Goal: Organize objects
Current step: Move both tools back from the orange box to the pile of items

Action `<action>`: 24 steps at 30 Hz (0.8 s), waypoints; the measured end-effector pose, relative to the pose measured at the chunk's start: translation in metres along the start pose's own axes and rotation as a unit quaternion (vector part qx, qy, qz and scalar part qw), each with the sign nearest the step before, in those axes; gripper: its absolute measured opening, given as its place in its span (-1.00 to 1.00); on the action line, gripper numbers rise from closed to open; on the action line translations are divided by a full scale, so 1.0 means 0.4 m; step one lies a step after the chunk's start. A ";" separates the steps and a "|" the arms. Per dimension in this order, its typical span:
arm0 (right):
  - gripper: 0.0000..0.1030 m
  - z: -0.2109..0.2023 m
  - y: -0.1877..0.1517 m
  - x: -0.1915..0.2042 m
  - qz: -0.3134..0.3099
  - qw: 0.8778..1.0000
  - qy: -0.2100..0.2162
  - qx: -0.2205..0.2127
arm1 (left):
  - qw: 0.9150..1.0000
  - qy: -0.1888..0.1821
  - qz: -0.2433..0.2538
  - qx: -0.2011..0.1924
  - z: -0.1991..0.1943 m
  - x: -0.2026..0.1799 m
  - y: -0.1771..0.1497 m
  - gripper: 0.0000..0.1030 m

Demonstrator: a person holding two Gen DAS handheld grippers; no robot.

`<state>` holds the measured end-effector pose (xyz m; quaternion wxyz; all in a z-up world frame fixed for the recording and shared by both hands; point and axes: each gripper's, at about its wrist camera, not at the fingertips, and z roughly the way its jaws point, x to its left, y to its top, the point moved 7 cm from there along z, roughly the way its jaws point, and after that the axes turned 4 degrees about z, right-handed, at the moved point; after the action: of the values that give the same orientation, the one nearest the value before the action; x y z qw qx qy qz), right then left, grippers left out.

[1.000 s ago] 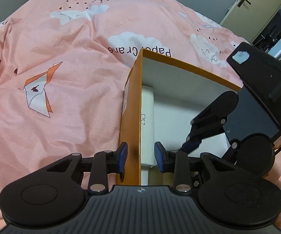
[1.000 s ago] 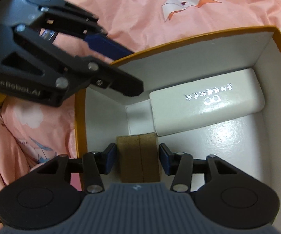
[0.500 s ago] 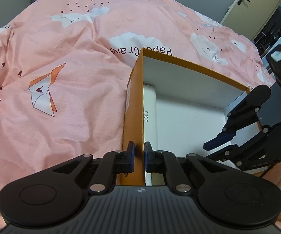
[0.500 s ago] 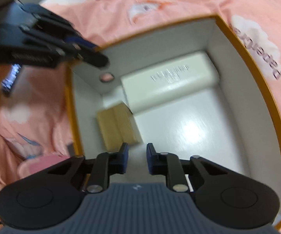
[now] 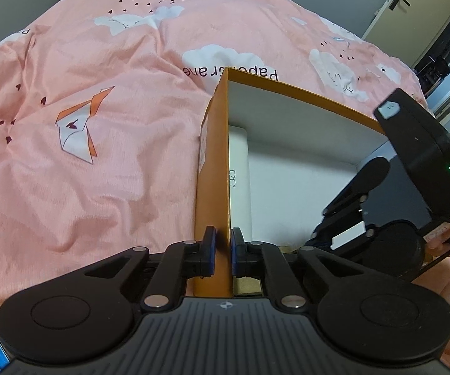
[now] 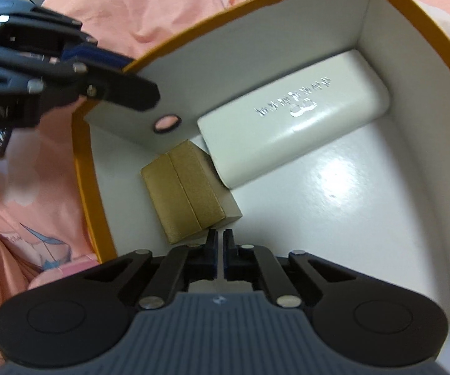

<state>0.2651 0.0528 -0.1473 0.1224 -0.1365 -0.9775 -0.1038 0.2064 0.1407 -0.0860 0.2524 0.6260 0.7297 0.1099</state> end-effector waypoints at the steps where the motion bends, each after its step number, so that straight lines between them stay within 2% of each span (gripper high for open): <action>1: -0.98 0.004 0.007 0.005 0.000 1.000 0.007 0.000 | 1.000 -0.001 -0.001 0.001 -0.001 0.001 -0.002 -0.80; 5: -0.98 0.021 0.037 0.017 0.008 0.999 0.031 -0.007 | 1.000 -0.002 -0.004 0.002 0.003 0.005 -0.005 -0.80; 9: -0.98 0.035 0.043 0.013 0.011 1.000 0.022 -0.001 | 1.000 -0.004 -0.001 0.000 0.005 0.008 -0.007 -0.79; 12: -0.97 0.015 0.037 0.005 0.021 1.000 0.014 -0.007 | 1.000 -0.001 0.007 -0.016 -0.007 0.000 -0.008 -0.79; 14: -0.91 -0.015 0.029 -0.001 0.033 0.999 -0.004 -0.022 | 0.999 0.001 0.009 -0.043 -0.035 -0.008 -0.006 -0.79; 17: -0.74 -0.077 0.009 -0.006 0.077 0.994 -0.033 -0.068 | 0.996 -0.003 0.007 -0.086 -0.092 -0.027 -0.006 -0.79; 19: -0.60 -0.128 -0.016 -0.001 0.106 0.986 -0.061 -0.114 | 0.994 -0.008 0.013 -0.105 -0.127 -0.046 -0.015 -0.79; 23: -0.57 -0.262 -0.060 0.021 0.155 0.961 -0.094 -0.210 | 0.992 -0.031 0.047 -0.116 -0.186 -0.098 -0.059 -0.79; 24: -0.56 -0.290 -0.111 0.052 0.167 0.955 -0.094 -0.227 | 0.992 -0.039 0.050 -0.112 -0.193 -0.108 -0.076 -0.79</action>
<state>0.2573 -0.0113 -0.0391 0.0112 -0.3316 -0.8984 -0.2877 0.1453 0.1051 -0.0250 0.3433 0.6334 0.6699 0.1795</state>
